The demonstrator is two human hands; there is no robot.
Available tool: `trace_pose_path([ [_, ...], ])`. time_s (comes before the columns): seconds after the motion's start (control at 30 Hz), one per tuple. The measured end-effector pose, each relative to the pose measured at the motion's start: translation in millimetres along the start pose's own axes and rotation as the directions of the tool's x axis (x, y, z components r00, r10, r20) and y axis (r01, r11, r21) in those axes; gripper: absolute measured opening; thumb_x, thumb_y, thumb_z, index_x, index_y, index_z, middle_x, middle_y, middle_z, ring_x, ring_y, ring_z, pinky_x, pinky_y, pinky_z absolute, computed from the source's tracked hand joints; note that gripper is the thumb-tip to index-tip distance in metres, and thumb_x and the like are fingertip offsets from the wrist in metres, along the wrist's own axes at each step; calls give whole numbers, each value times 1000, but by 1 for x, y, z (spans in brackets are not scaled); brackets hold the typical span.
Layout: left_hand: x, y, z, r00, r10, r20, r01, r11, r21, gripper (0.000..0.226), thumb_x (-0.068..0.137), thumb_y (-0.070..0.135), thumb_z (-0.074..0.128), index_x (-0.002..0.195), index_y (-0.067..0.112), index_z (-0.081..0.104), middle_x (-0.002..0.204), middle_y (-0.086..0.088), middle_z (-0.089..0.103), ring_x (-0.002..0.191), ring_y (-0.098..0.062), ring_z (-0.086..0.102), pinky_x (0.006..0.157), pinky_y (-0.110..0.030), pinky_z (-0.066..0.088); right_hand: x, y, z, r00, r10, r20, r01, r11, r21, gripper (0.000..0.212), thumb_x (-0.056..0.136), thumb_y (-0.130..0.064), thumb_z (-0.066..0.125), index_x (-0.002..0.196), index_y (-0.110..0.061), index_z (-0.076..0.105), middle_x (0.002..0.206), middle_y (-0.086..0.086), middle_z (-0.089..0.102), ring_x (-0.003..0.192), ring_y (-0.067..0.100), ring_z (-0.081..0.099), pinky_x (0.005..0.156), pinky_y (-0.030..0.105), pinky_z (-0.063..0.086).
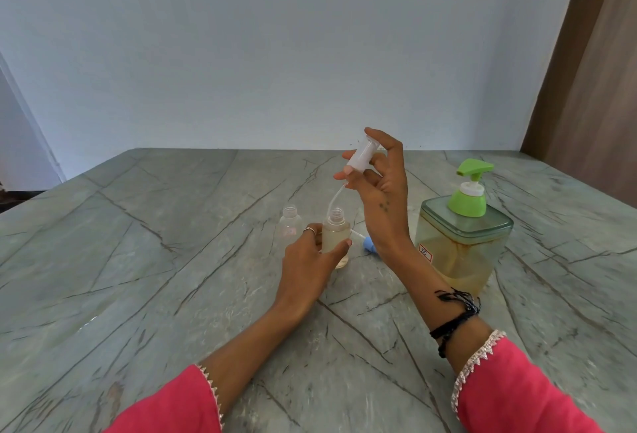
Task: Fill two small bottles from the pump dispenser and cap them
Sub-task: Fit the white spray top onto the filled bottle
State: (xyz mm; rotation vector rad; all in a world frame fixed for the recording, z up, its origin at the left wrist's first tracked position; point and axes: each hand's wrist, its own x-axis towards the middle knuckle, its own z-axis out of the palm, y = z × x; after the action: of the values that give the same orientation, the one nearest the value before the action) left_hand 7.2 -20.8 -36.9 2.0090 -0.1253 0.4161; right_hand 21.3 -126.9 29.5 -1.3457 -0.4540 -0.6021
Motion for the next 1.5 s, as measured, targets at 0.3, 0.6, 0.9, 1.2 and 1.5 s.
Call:
trace_pose_path([
  [0.3,-1,1,-1,1000,-3,3,3,1000,-8,36,84,35,65,114,18,55,100,9,61,92,-8,60,73,-11,45,-1,-4,0,998,-34,-49,35,999,26,52,87,5,62,118,-32,43,110,13,62,96,22,69,85,28,52],
  [0.6,-1,1,-1,1000,-2,7,2,1000,-12,23,83,36,66,99,28,52,94,9,63,88,-9,62,76,-19,48,0,-8,-2,993,-88,-75,89,996,0,52,86,7,62,117,-30,44,103,6,63,84,13,69,87,41,53],
  [0.9,-2,-1,-1,1000,3,7,-3,1000,-9,36,83,38,64,114,21,55,104,8,63,93,-8,61,80,-17,47,1,11,-7,984,114,134,-75,961,-267,48,86,-2,64,121,-29,47,114,7,62,88,21,68,70,16,51],
  [1.2,-1,-1,0,1000,-11,10,11,1000,-17,37,84,37,64,115,20,56,106,6,65,96,-9,62,84,-22,49,-1,12,-12,969,81,233,-29,975,-220,33,93,-13,60,121,-28,51,111,8,63,93,20,68,79,25,54],
  [1.5,0,-2,0,1000,-9,9,9,1000,-14,34,83,39,64,111,20,58,103,7,67,92,-6,63,81,-20,49,-3,17,-14,931,123,345,-10,950,-311,25,92,-10,60,111,-27,61,105,3,71,102,10,66,75,11,52],
])
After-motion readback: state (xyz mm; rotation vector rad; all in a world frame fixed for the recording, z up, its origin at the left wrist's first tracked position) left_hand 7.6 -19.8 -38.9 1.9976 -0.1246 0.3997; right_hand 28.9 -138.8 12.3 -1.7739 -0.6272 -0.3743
